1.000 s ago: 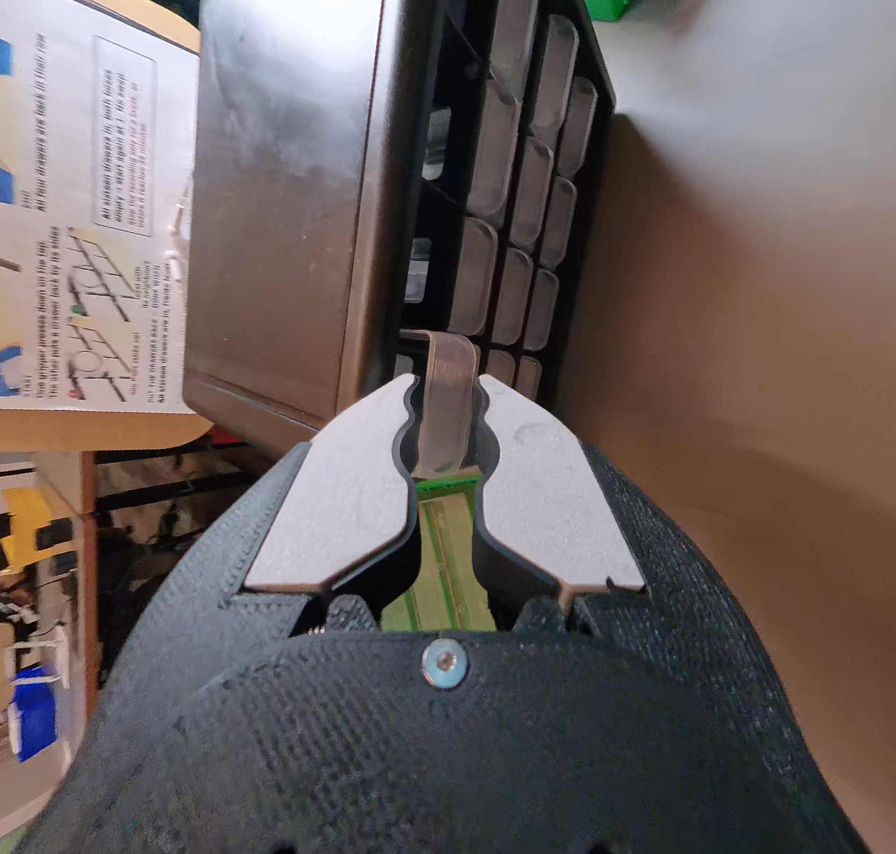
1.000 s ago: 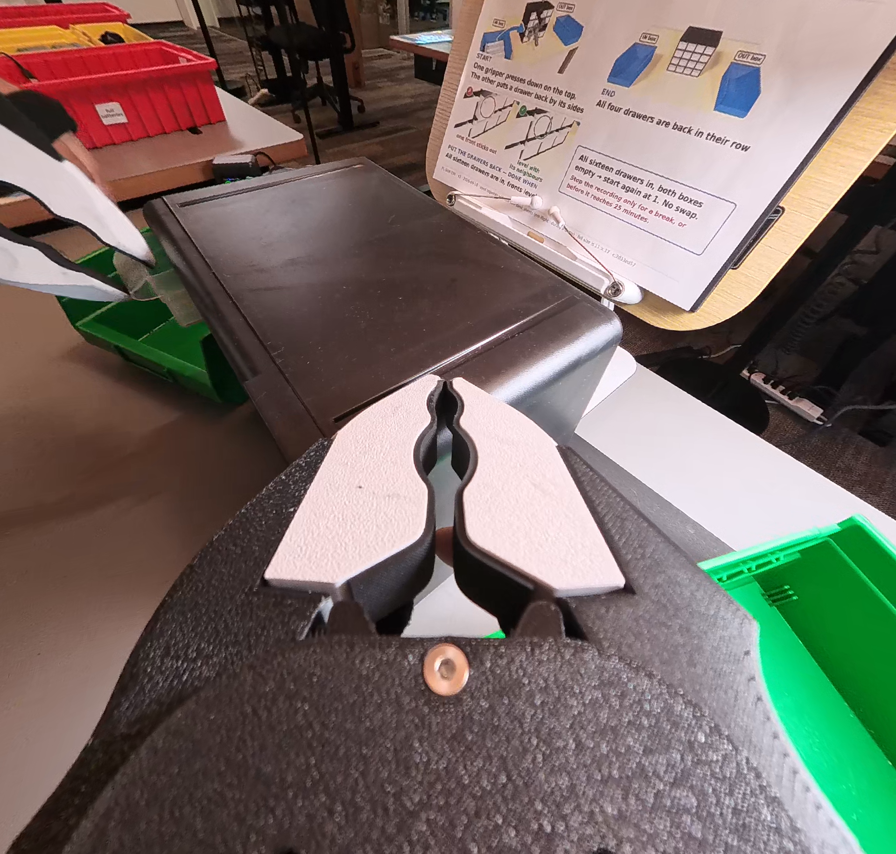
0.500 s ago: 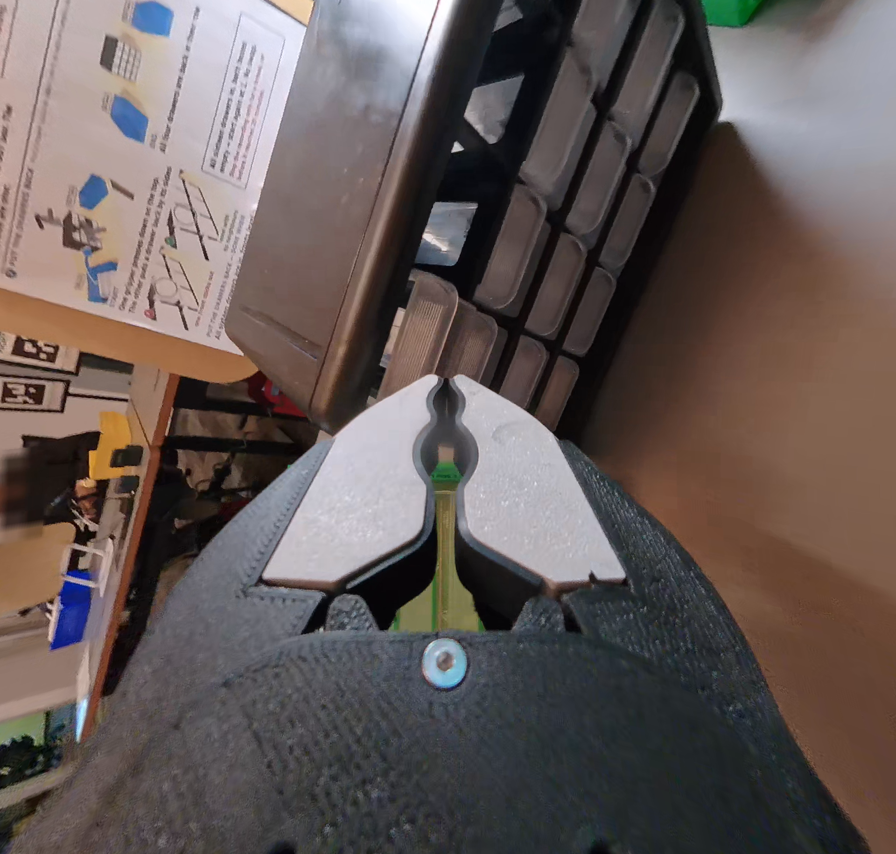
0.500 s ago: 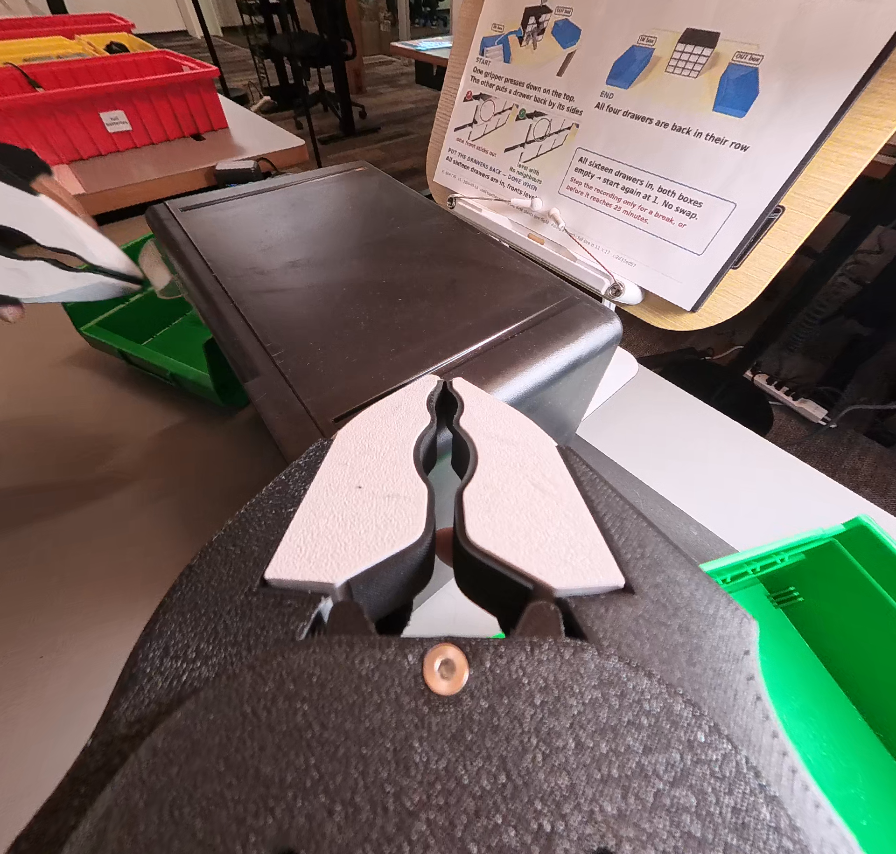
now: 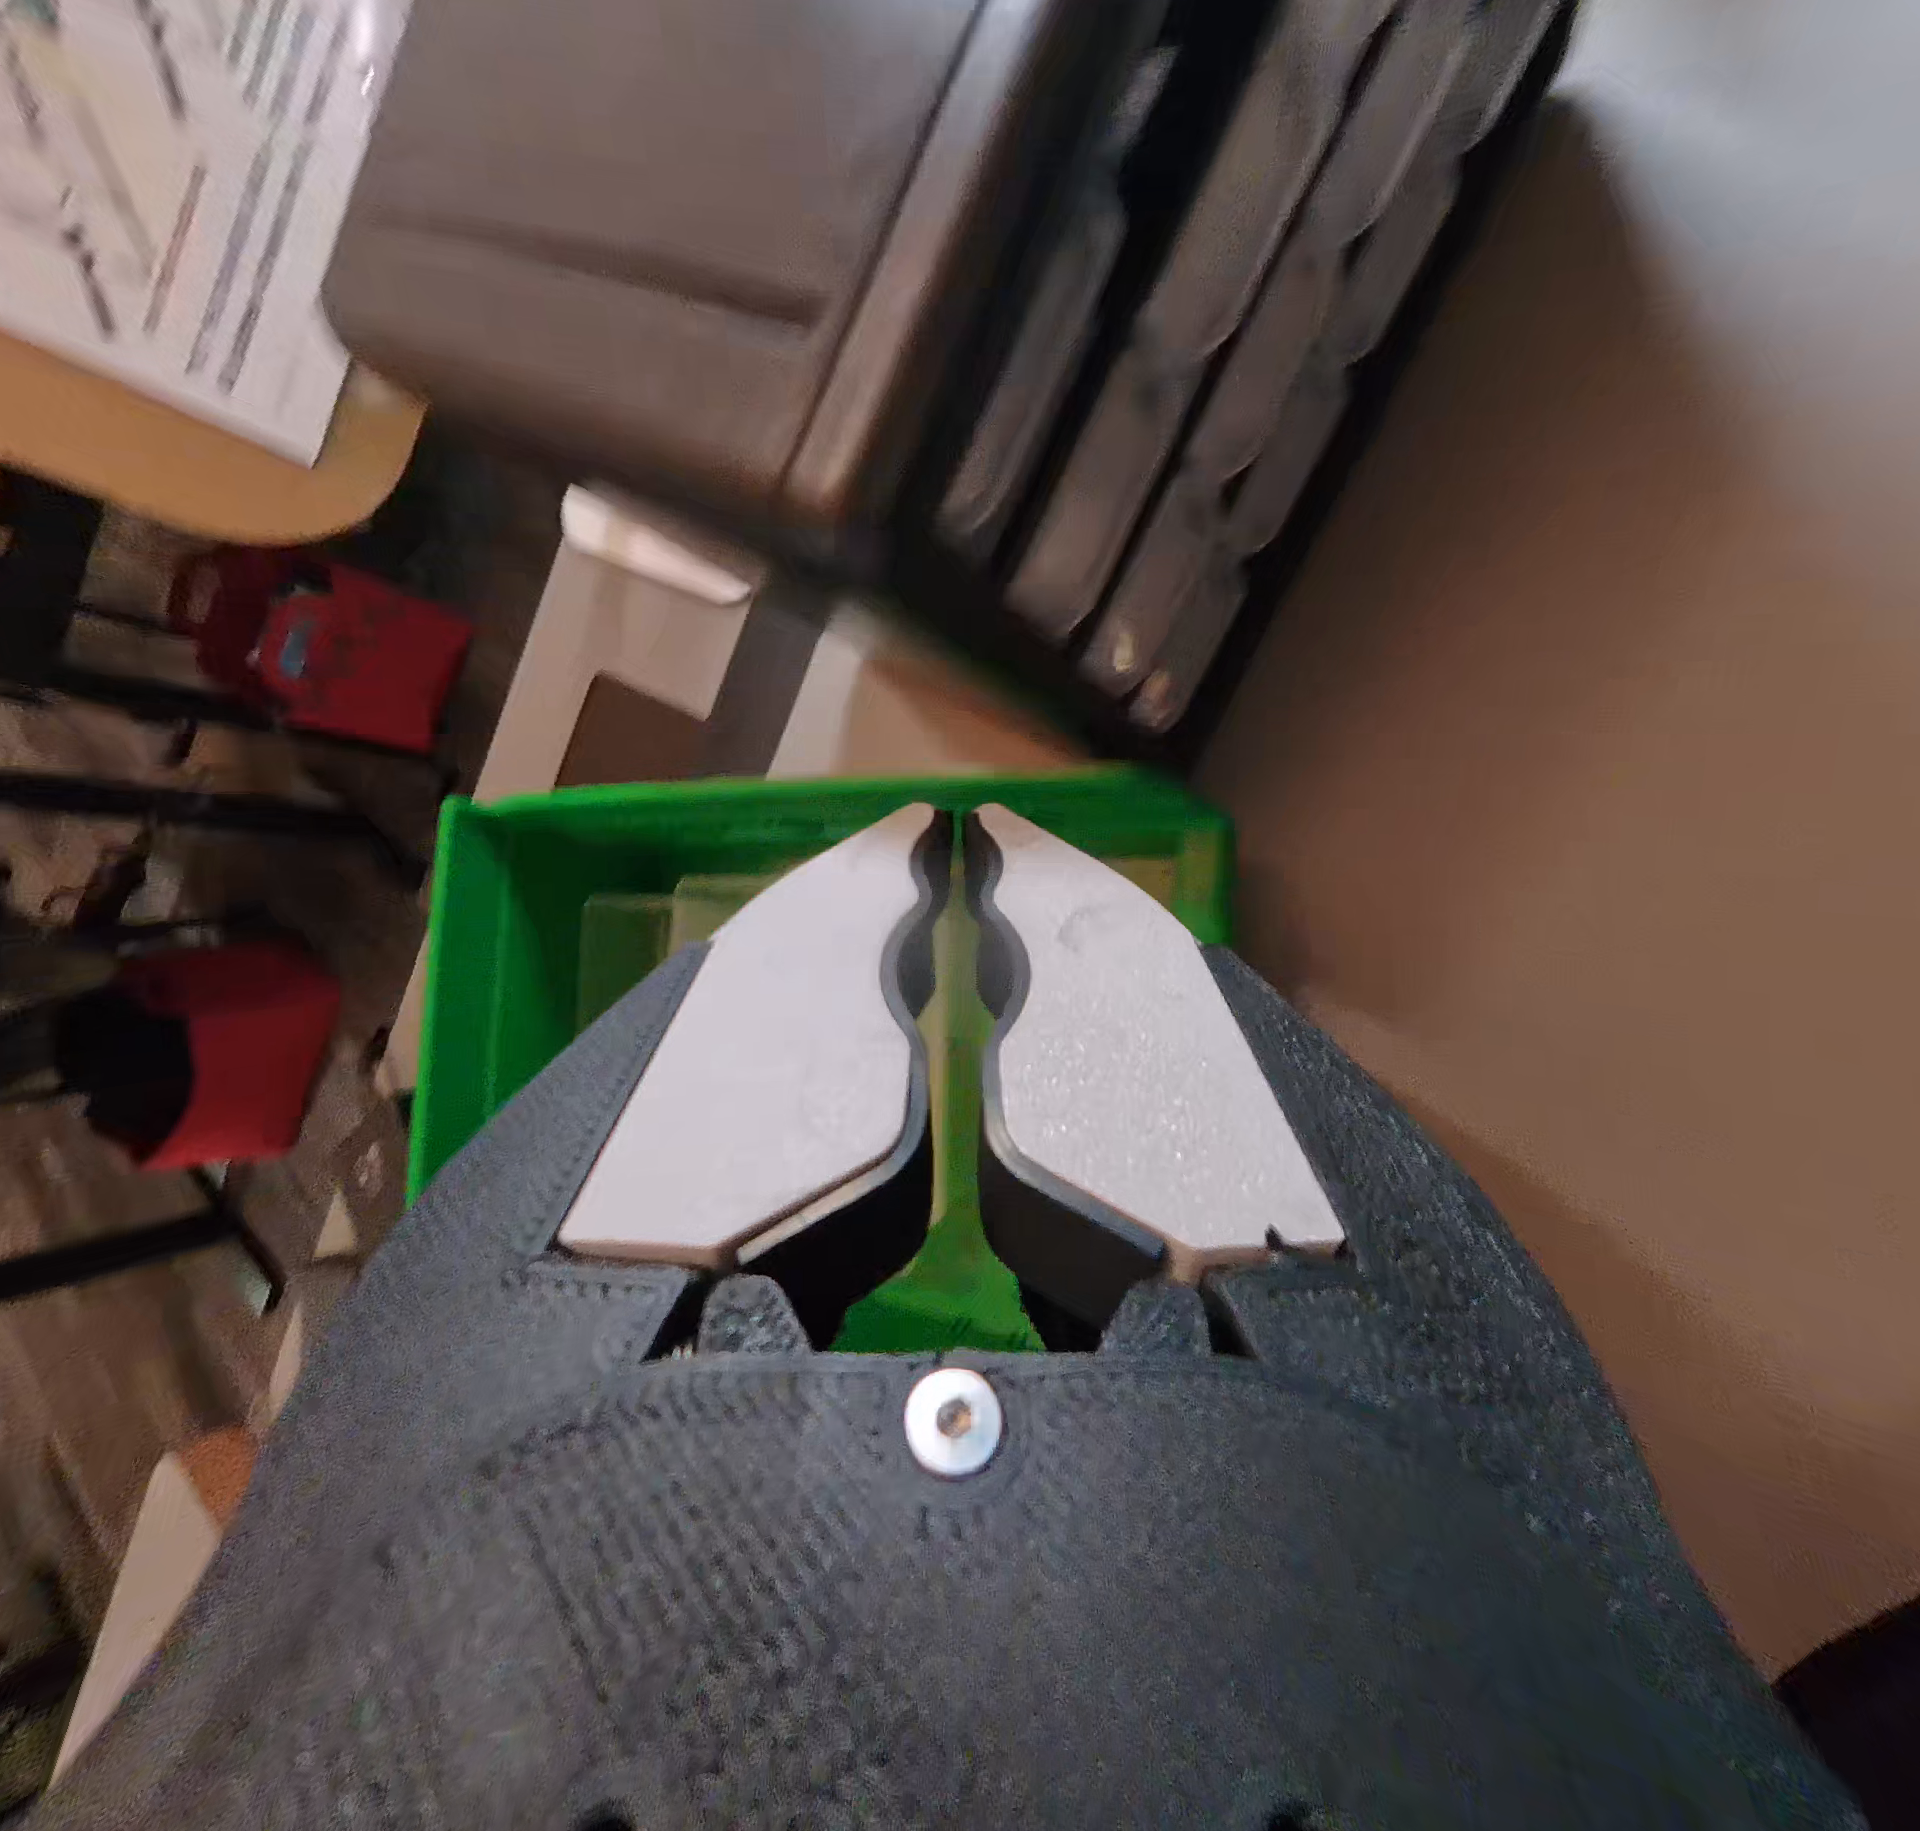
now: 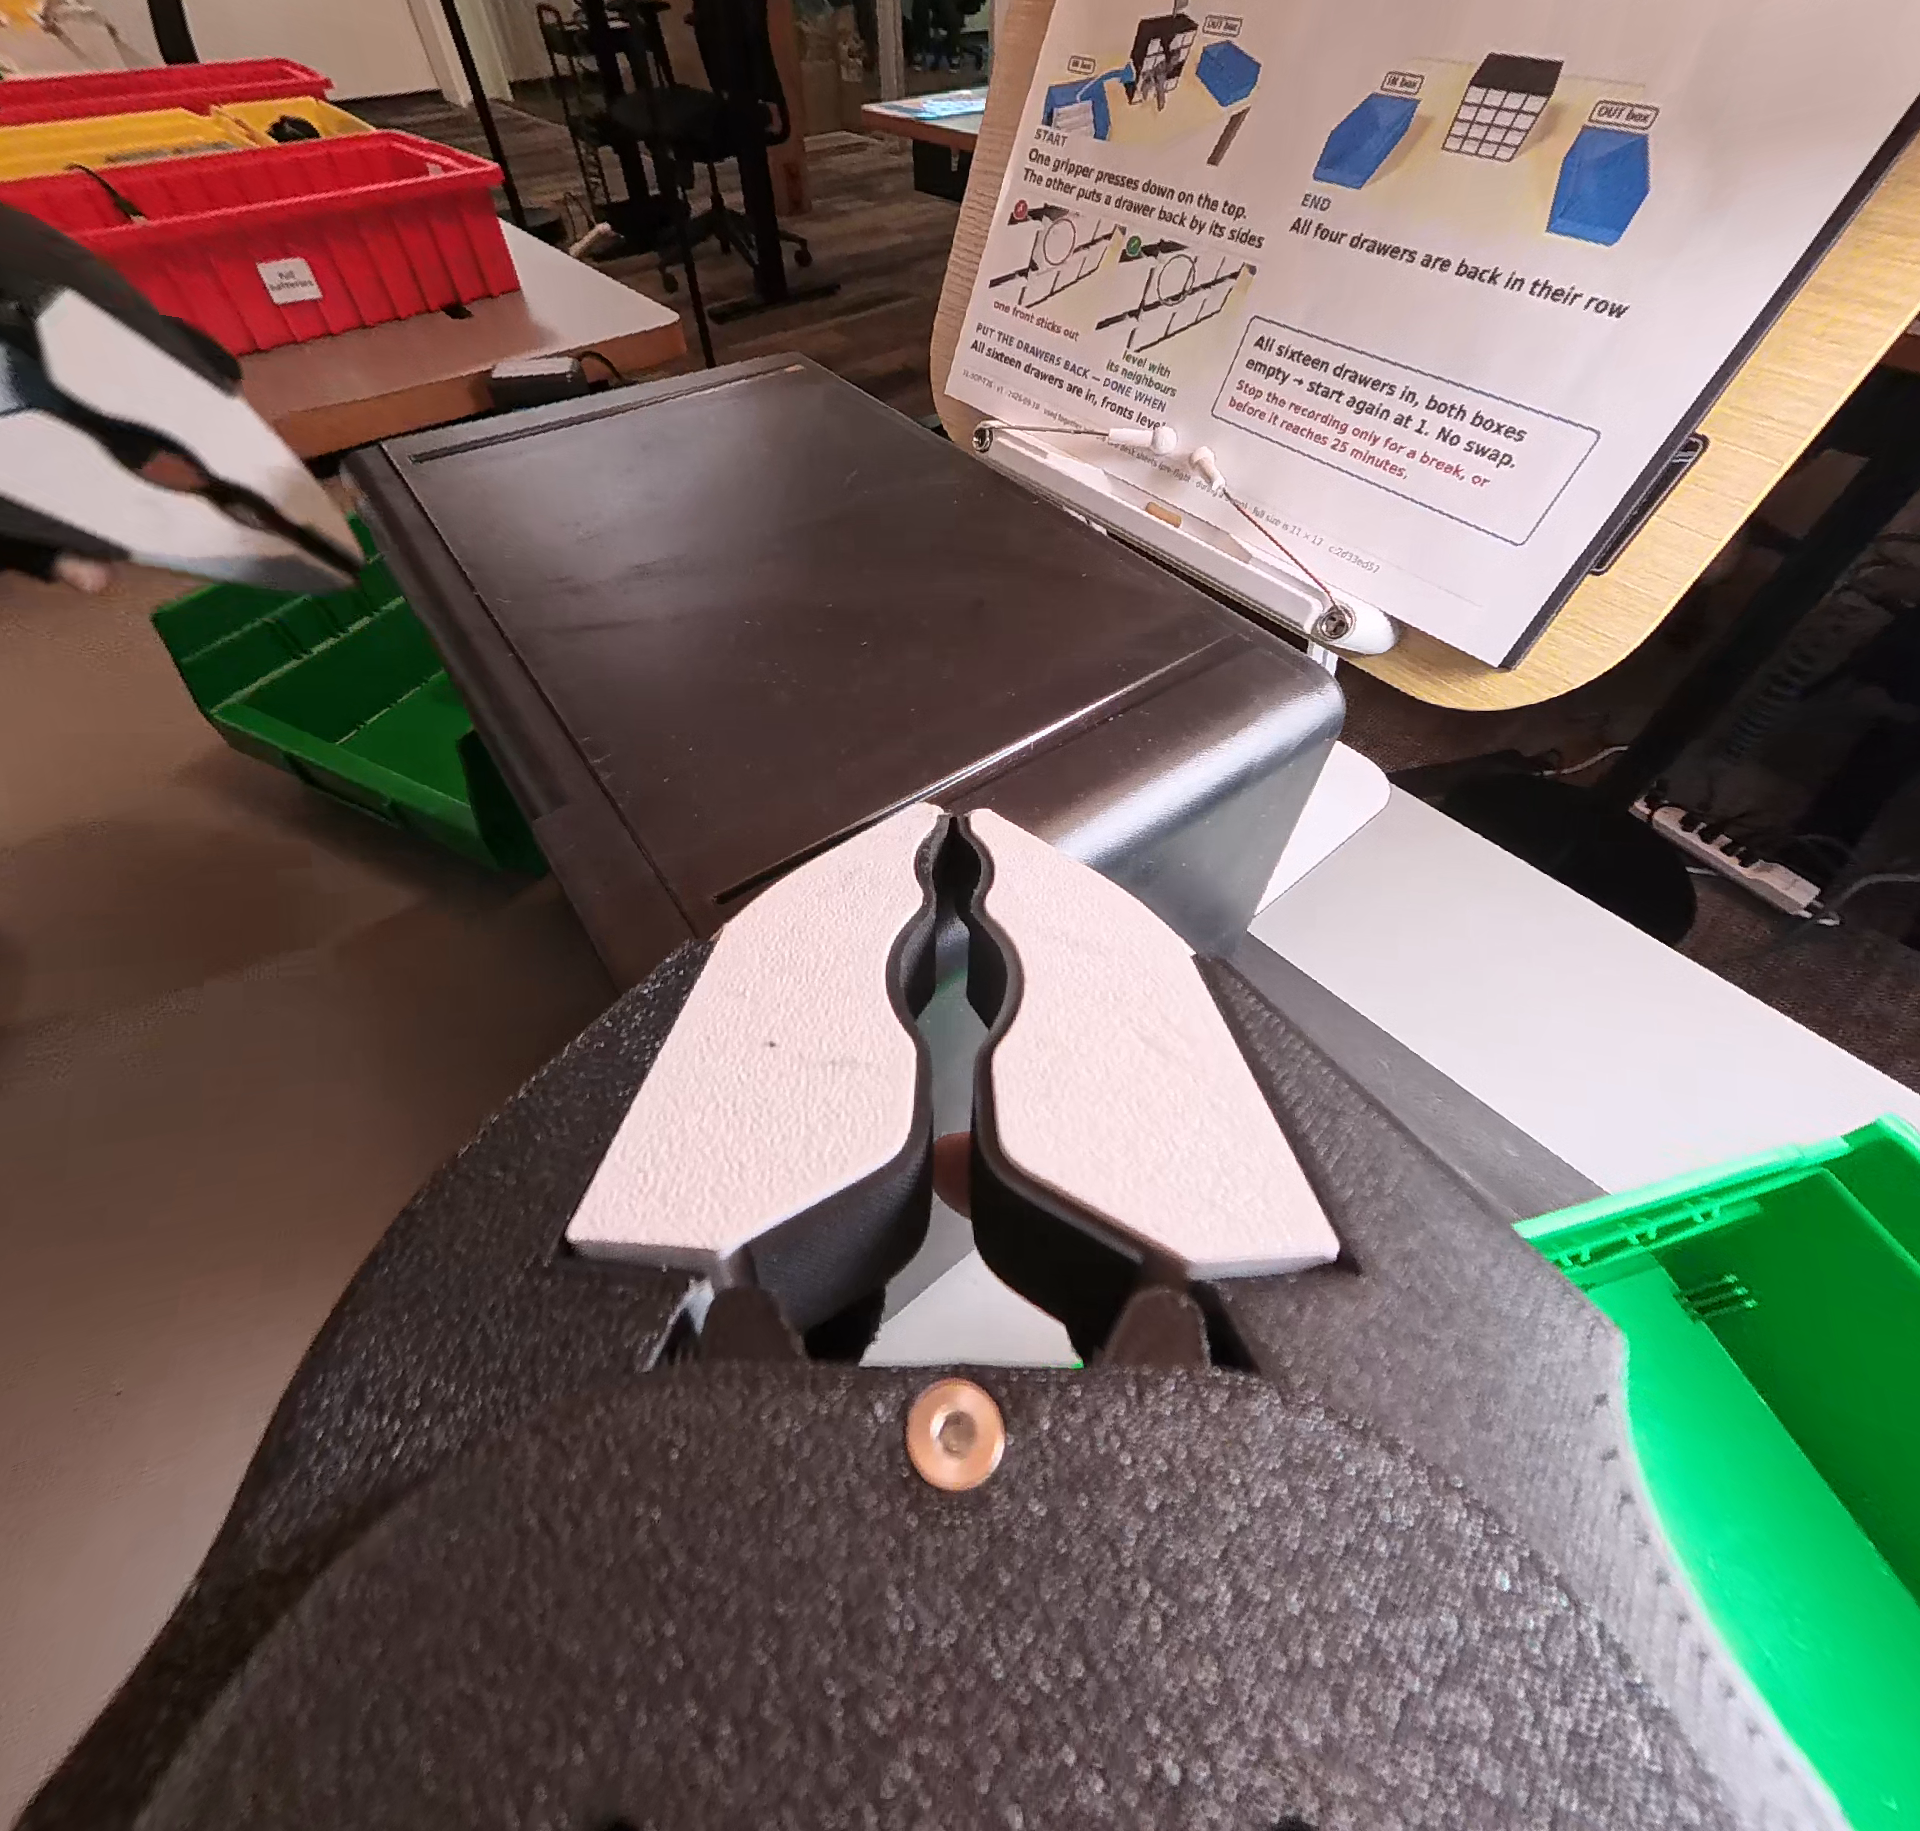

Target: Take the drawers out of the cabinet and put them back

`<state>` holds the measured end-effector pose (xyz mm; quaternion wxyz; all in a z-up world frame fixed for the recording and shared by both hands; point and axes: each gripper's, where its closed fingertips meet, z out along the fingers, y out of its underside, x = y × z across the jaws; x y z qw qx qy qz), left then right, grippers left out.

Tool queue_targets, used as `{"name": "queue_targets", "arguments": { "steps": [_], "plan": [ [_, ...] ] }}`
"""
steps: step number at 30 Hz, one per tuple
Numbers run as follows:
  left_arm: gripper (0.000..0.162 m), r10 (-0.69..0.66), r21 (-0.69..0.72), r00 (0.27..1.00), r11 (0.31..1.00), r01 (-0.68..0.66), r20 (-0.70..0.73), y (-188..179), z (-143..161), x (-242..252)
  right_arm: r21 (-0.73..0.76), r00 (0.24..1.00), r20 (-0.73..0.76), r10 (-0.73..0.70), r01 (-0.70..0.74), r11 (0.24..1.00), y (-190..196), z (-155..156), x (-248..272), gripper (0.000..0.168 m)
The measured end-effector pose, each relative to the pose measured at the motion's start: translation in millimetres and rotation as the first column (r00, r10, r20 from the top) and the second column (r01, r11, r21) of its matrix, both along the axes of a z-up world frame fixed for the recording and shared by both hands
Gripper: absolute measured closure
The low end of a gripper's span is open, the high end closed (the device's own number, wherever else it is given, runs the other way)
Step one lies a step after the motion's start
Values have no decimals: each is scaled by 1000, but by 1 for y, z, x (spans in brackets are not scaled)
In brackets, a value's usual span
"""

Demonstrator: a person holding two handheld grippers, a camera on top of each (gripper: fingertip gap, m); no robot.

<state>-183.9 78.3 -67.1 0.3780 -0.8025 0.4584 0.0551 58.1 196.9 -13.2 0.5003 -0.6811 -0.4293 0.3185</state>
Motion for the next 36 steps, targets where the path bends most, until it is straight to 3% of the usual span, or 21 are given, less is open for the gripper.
{"name": "queue_targets", "arguments": {
  "steps": [1,7,11,14,16,19,22,29,33,36],
  "plan": [
    [159,32,-6,999,999,-33,-20,3,-1,-16,-1,1000,-2,1,-1,1000,0,0,0,168],
    [140,156,-282,941,928,-244,-300,-2,-72,-119,3,1000,2,-4,4,1000,0,0,0,168],
    [132,47,-394,854,873,-286,-517,-13,-107,-165,2,1000,-1,-2,2,1000,0,0,0,168],
    [121,-55,-490,804,817,-304,-592,-22,-121,-177,-4,1000,-7,5,-5,1000,0,0,0,168],
    [123,-102,-528,789,793,-303,-606,-23,-129,-176,-7,1000,-11,10,-10,1000,0,0,0,168],
    [136,-161,-516,717,799,-308,-678,-19,-132,-180,-9,1000,-14,14,-14,1000,0,0,0,168],
    [137,-160,-516,705,792,-326,-691,-20,-131,-178,-10,1000,-15,16,-16,1000,0,0,0,168],
    [153,-199,-601,837,779,-180,-509,-42,-126,-132,-8,1000,-15,17,-17,1000,0,0,0,168],
    [135,-227,-556,825,822,-123,-518,-39,-117,-131,-6,1000,-14,14,-14,1000,0,0,0,168],
    [126,-273,-501,714,856,-125,-645,-28,-116,-157,-3,1000,-12,10,-10,1000,0,0,0,168]
  ]
}}
